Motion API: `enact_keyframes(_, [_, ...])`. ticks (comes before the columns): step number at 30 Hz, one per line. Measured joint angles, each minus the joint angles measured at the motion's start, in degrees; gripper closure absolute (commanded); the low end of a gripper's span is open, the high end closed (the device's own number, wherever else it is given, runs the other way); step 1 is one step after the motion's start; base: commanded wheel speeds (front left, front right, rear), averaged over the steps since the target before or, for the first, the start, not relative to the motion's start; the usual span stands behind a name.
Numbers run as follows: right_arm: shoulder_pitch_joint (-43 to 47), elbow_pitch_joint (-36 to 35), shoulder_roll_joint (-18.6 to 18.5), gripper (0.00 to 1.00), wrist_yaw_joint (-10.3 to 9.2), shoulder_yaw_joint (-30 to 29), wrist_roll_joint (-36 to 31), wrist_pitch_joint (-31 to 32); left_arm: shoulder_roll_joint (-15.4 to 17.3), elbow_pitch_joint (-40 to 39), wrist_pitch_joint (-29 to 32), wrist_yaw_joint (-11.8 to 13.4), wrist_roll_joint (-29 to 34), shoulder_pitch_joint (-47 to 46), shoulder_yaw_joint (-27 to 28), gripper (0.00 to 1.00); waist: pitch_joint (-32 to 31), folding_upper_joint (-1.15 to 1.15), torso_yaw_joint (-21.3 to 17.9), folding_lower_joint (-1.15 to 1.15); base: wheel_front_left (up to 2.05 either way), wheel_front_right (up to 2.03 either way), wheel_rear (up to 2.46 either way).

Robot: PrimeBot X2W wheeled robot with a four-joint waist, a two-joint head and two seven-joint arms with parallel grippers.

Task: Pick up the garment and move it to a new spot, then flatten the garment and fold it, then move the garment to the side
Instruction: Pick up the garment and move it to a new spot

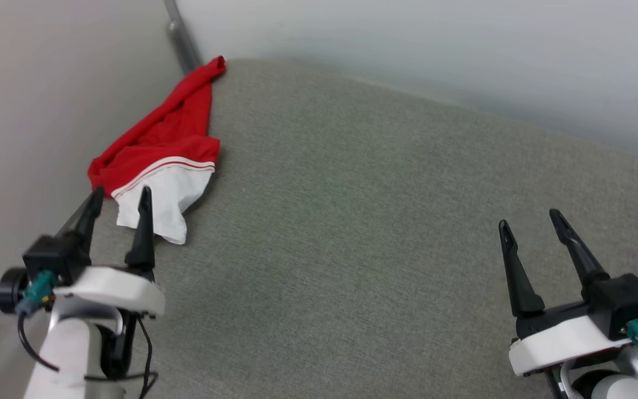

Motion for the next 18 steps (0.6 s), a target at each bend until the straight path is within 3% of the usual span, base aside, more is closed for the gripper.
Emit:
enact_keyframes(5, [-2.4,-1.4,-0.2,0.00,0.00,0.3,-1.1,0.6,3.6,7.3,1.0,0.0,-4.1,-8.4,-1.0,0.00,3.6,0.00,-1.7,0.00,0.00,0.00,0.00])
enact_keyframes(8, [-3.9,-2.4,-0.7,0.00,0.00,0.4,-1.5,1.0,6.2,11.3,4.7,0.0,-7.3,-14.3,-1.5,0.00,6.3,0.00,-2.8,0.00,0.00,0.00,0.00])
enact_keyframes(13, [-6.4,-2.8,-1.6,0.00,0.00,0.7,-1.5,1.0,11.8,15.9,13.4,0.0,-13.6,-22.1,-3.3,0.00,11.0,0.00,-4.9,0.01,0.00,0.00,0.00])
enact_keyframes(18, [-8.6,-3.2,-2.3,0.00,0.00,1.2,-1.6,0.9,18.3,20.1,26.1,0.0,-20.4,-27.1,-6.1,0.00,15.7,0.00,-7.1,0.00,0.00,0.00,0.00])
